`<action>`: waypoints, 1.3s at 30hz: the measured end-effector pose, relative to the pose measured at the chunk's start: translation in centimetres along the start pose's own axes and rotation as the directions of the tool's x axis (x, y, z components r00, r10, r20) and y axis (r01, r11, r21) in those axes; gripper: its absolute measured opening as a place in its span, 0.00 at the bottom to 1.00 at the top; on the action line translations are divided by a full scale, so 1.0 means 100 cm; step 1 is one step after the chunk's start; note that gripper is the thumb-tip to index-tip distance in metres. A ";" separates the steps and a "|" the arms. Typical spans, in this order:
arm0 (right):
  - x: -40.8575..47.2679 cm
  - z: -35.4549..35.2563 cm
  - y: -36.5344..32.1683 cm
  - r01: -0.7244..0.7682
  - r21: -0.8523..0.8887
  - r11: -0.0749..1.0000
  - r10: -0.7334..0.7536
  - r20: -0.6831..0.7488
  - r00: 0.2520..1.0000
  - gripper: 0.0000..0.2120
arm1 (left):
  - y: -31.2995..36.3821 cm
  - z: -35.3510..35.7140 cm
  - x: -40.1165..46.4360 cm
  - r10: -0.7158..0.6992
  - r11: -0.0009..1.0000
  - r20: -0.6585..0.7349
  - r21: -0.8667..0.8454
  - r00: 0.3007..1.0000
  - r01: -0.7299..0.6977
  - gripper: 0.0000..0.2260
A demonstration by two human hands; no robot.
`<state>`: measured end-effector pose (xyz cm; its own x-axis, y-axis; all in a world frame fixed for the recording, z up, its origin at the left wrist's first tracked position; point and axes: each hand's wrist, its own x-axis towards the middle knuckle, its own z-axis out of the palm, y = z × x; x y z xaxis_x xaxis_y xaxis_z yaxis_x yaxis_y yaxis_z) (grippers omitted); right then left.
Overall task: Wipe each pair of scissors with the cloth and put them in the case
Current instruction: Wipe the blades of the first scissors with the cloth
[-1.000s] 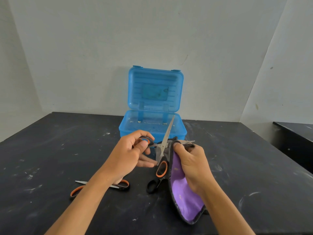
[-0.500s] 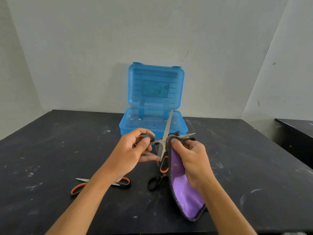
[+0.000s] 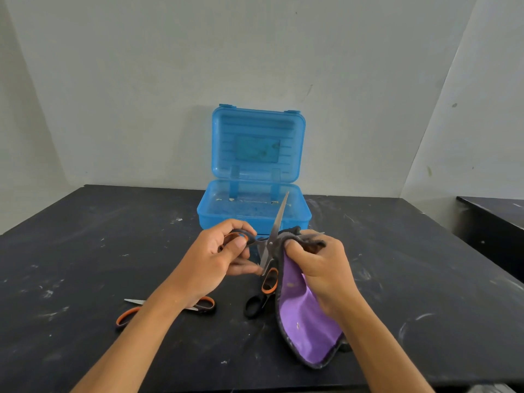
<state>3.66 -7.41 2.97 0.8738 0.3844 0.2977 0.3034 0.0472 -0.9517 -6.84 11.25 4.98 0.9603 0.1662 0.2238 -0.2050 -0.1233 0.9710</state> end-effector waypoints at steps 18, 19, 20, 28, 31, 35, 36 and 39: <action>-0.007 0.011 -0.004 -0.094 0.245 0.965 0.086 0.042 0.995 0.12 | 0.000 0.005 0.004 -0.022 0.994 0.000 -0.105 1.000 0.022 0.11; -0.006 0.011 -0.002 -0.098 0.234 0.967 0.093 0.033 0.995 0.11 | -0.001 0.005 0.003 -0.025 0.993 0.003 -0.114 1.000 0.025 0.11; -0.005 0.011 -0.002 -0.106 0.223 0.969 0.104 0.022 0.994 0.10 | -0.001 0.006 0.003 -0.026 0.992 0.004 -0.123 1.000 0.026 0.11; -0.005 0.008 0.000 -0.051 0.188 0.981 0.056 -0.020 0.998 0.13 | -0.007 0.000 0.004 -0.039 0.990 0.008 -0.134 0.999 0.040 0.13; -0.004 0.007 0.001 -0.056 0.204 0.977 0.063 -0.028 0.998 0.15 | -0.010 0.000 0.003 -0.042 0.990 0.005 -0.138 0.999 0.042 0.13; -0.004 0.005 0.001 -0.066 0.212 0.975 0.080 -0.059 0.995 0.07 | -0.014 -0.001 0.002 -0.044 0.989 -0.003 -0.145 0.999 0.043 0.13; -0.005 0.003 0.000 -0.071 0.216 0.974 0.086 -0.064 0.994 0.05 | -0.014 -0.001 0.002 -0.046 0.988 0.000 -0.144 0.999 0.045 0.13; -0.006 0.000 -0.002 -0.087 0.234 0.968 0.104 -0.064 0.993 0.06 | -0.015 -0.001 0.003 -0.045 0.989 0.006 -0.140 0.999 0.045 0.14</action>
<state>3.04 -7.64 2.96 0.9231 0.3279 0.2009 0.1290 0.2280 -0.9651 -6.26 11.60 3.57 0.9697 0.1658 0.1795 -0.1858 0.0228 0.9823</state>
